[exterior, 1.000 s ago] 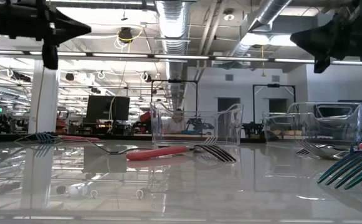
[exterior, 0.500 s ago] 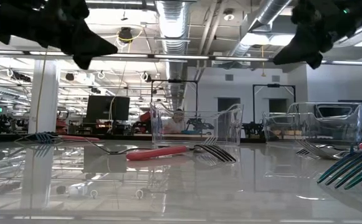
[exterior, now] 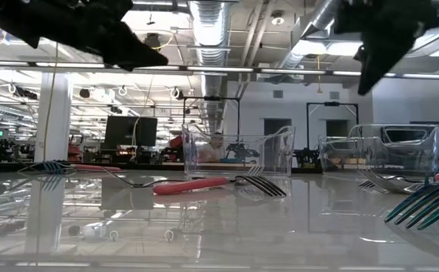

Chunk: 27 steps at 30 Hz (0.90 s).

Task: Sort silverware by color (type)
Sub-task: Put the middle right black fork into the top left transparent bin

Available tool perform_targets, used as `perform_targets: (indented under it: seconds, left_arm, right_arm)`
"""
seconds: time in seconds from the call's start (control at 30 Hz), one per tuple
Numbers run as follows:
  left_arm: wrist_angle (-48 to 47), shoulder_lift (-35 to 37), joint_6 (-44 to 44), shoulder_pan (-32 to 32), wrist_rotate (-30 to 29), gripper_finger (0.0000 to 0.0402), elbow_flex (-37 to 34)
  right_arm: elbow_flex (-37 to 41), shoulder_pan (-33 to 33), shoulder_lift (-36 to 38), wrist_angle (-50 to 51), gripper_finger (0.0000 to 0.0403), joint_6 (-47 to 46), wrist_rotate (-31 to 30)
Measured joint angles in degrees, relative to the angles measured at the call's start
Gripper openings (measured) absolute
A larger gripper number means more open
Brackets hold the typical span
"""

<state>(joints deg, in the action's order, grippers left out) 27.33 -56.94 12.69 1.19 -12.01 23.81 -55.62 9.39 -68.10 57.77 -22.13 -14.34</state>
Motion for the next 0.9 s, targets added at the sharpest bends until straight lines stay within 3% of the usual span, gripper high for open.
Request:
perform_targets:
  seconds: [0.2, 0.33, 0.57, 0.73, 0.9]
  left_arm:
    - [3.4, -5.3, -0.2, 0.0, -6.3, 0.0145, 4.6]
    - [3.0, -8.8, -0.3, 0.0, -10.5, 0.0187, 8.6]
    - [-5.2, -10.3, -4.7, -0.6, -14.4, 0.0232, 16.3]
    - [-17.1, -10.1, -8.6, -0.6, -14.1, 0.0236, 20.7]
    - [-20.2, -10.1, -10.1, -0.6, -13.1, 0.0236, 21.3]
  right_arm:
    - [3.9, -0.1, -4.6, -3.4, 0.0211, 9.0, 0.1]
    - [6.9, -1.9, -7.9, -7.2, 0.0256, 15.6, 4.8]
    - [9.9, -3.1, -13.6, -9.9, 0.0266, 21.8, 9.4]
    - [11.4, -3.0, -16.0, -14.2, 0.0266, 23.6, 11.6]
    - [11.7, -3.1, -19.0, -15.9, 0.0266, 23.4, 11.6]
